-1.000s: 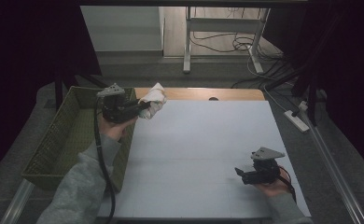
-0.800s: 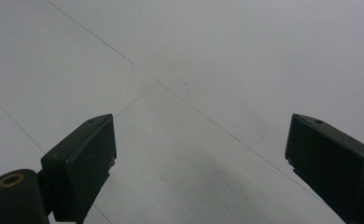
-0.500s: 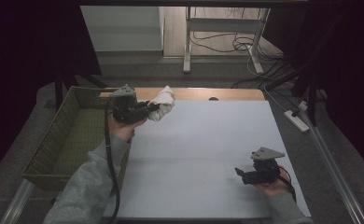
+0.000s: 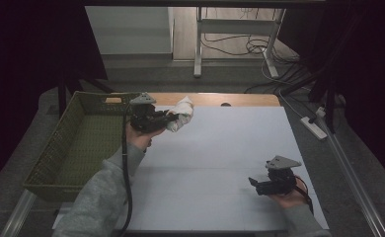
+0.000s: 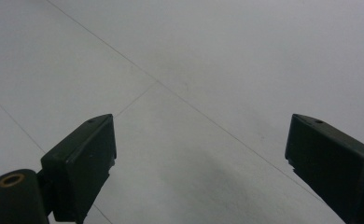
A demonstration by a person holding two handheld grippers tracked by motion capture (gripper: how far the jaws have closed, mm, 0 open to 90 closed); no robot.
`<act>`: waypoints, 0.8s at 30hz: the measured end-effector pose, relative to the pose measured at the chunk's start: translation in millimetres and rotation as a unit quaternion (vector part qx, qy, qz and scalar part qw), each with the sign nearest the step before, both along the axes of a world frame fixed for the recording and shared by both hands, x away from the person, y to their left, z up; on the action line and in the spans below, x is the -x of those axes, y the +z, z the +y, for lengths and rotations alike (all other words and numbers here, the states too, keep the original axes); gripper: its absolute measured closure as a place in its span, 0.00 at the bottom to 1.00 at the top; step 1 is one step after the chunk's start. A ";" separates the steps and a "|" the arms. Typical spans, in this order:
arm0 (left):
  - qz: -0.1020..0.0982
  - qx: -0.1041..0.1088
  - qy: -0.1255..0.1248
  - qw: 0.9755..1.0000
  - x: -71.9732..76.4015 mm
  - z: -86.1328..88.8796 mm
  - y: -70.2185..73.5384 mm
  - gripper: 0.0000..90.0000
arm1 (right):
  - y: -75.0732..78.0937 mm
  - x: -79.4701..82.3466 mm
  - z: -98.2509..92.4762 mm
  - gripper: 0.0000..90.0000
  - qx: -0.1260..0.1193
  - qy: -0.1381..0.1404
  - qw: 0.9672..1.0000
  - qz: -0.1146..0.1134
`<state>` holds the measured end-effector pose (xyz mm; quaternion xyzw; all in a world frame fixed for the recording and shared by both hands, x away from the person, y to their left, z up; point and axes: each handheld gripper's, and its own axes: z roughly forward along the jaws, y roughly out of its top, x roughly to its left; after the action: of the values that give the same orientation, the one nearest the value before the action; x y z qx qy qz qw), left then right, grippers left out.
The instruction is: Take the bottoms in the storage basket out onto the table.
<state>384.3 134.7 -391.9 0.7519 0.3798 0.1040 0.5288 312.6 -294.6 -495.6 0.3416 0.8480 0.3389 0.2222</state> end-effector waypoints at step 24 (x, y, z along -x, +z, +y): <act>0.034 -0.026 -0.033 0.999 -8.3 -41.5 -29.3 0.85 | 0.0 0.1 0.2 0.10 -0.001 0.000 1.000 0.001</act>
<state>392.6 93.1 -421.2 0.7807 0.3693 0.0706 0.4992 312.6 -294.4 -495.6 0.3420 0.8480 0.3391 0.2214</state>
